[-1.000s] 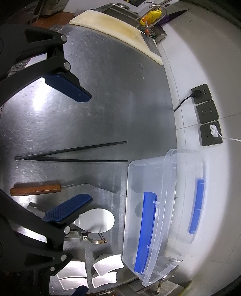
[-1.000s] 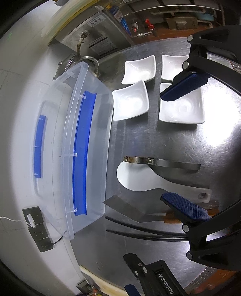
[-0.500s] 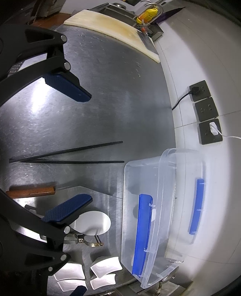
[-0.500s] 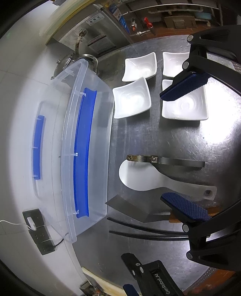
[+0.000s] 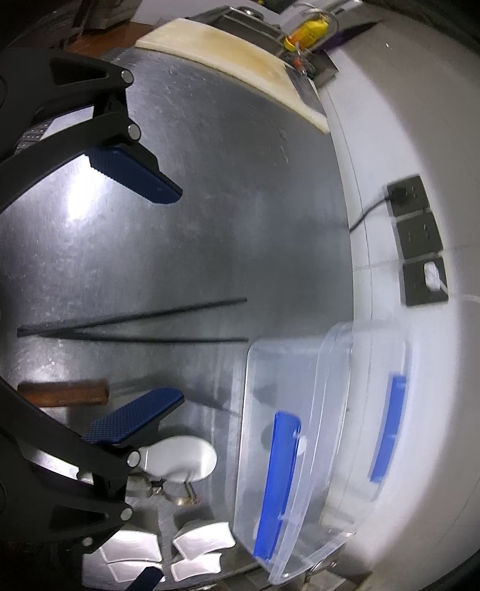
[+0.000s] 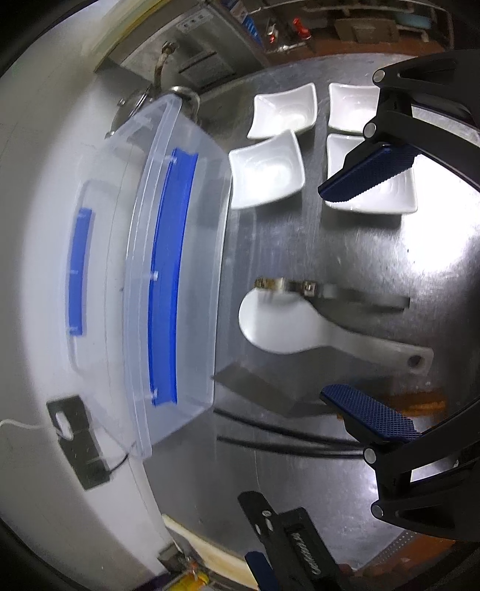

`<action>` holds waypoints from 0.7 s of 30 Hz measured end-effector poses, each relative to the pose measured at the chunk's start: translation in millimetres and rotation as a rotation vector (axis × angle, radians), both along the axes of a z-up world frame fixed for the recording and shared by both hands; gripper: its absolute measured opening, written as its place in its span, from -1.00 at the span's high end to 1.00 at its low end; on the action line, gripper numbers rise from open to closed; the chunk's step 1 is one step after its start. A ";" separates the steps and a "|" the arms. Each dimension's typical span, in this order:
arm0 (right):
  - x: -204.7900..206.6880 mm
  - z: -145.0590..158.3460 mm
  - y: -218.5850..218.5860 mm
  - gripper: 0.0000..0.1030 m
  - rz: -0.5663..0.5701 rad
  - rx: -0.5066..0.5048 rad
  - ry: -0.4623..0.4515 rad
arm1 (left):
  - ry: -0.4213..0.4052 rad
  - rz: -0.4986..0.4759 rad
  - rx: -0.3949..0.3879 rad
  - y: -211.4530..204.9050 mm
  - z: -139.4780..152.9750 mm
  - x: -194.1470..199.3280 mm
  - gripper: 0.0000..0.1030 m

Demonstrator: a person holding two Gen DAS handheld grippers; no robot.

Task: Organize utensils
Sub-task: 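Grasp one black chopstick with the right gripper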

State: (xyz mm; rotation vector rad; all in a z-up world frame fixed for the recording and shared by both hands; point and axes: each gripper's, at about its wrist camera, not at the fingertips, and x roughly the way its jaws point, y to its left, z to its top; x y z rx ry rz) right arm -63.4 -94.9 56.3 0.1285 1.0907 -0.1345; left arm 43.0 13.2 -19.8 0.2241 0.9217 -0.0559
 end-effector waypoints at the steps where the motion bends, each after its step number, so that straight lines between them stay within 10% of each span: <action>1: -0.4 0.4 1.7 -0.91 0.009 0.005 -0.004 | -0.004 0.009 -0.008 3.6 0.8 0.7 -0.86; 16: 19.4 -23.2 89.2 -0.90 0.258 0.303 0.080 | 0.096 0.021 -0.322 91.8 7.3 29.5 -0.86; 21: 45.1 -38.8 136.1 -0.20 0.343 0.196 0.147 | 0.077 0.057 -0.331 124.4 7.8 47.1 -0.86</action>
